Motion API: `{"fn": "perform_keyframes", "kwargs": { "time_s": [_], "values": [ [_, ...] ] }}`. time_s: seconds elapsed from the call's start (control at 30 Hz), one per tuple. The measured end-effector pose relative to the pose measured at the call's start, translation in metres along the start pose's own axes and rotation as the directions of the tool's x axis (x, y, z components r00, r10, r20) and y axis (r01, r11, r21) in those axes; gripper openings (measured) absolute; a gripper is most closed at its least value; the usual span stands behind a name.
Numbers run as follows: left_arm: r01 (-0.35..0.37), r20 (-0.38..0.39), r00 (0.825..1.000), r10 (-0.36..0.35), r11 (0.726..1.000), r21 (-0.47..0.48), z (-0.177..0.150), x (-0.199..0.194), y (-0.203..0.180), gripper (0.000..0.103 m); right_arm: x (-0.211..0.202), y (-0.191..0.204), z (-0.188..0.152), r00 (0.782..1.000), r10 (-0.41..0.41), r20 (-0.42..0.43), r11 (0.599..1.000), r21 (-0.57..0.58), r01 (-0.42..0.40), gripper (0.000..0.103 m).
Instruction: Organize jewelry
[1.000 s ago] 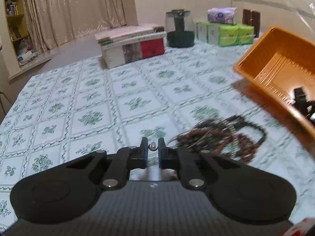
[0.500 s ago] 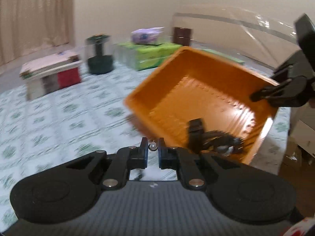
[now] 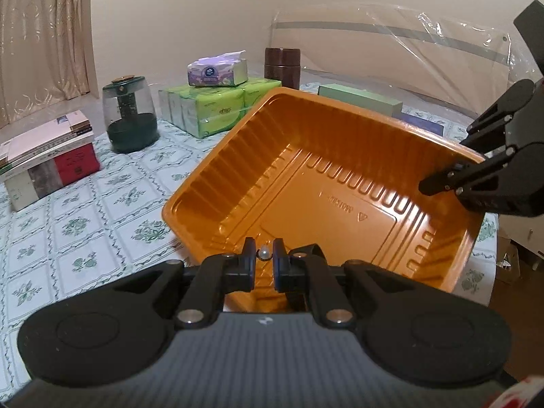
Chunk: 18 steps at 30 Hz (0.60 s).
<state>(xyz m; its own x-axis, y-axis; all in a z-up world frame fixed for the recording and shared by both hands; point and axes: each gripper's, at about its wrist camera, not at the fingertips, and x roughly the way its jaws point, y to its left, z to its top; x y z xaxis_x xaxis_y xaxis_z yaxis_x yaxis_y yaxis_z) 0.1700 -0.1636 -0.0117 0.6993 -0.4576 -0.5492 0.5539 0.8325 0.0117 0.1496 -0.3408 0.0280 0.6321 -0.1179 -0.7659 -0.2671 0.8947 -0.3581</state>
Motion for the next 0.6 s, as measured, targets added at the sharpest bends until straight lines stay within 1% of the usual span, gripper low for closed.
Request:
{"fn": "perform_keyframes", "kwargs": {
  "time_s": [0.07,0.1,0.13,0.17,0.23,0.33,0.4,0.5,0.6],
  "values": [
    [0.014,-0.004,1.0,-0.014,1.0,0.0,0.002,0.004,-0.001,0.01,0.0,0.0,0.0,1.0,0.0,0.0,1.0,0.001,0.0,0.005],
    [0.016,-0.006,1.0,-0.016,1.0,-0.004,0.002,0.005,-0.001,0.014,0.0,0.0,0.0,1.0,0.001,-0.001,1.0,0.002,-0.001,0.005],
    [0.013,-0.006,1.0,-0.014,1.0,-0.01,0.002,0.005,0.0,0.023,0.0,-0.001,0.0,1.0,0.002,-0.001,1.0,0.003,-0.002,0.005],
    [0.011,-0.003,1.0,-0.011,1.0,-0.015,0.0,0.004,0.001,0.024,0.001,0.0,0.0,1.0,0.002,-0.001,1.0,0.004,-0.002,0.005],
    [-0.002,-0.003,1.0,0.001,1.0,-0.027,-0.004,-0.001,0.005,0.024,0.001,-0.001,0.0,1.0,0.002,0.0,1.0,0.003,-0.002,0.005],
    [-0.028,0.001,1.0,0.028,0.998,-0.055,-0.013,-0.017,0.015,0.026,0.001,-0.001,0.0,1.0,0.001,0.0,1.0,0.005,-0.001,0.005],
    [-0.057,0.01,0.998,0.058,0.997,-0.058,-0.022,-0.034,0.022,0.029,0.001,0.0,-0.001,1.0,0.0,0.002,1.0,0.005,0.0,0.005],
    [-0.12,0.012,0.993,0.121,0.99,-0.068,-0.041,-0.062,0.035,0.031,0.001,0.0,-0.001,1.0,-0.002,0.003,1.0,0.007,0.002,0.005],
    [-0.197,-0.006,0.98,0.198,0.977,-0.085,-0.063,-0.087,0.051,0.034,0.001,0.0,-0.002,1.0,-0.003,0.002,1.0,0.008,0.003,0.005]
  ]
}}
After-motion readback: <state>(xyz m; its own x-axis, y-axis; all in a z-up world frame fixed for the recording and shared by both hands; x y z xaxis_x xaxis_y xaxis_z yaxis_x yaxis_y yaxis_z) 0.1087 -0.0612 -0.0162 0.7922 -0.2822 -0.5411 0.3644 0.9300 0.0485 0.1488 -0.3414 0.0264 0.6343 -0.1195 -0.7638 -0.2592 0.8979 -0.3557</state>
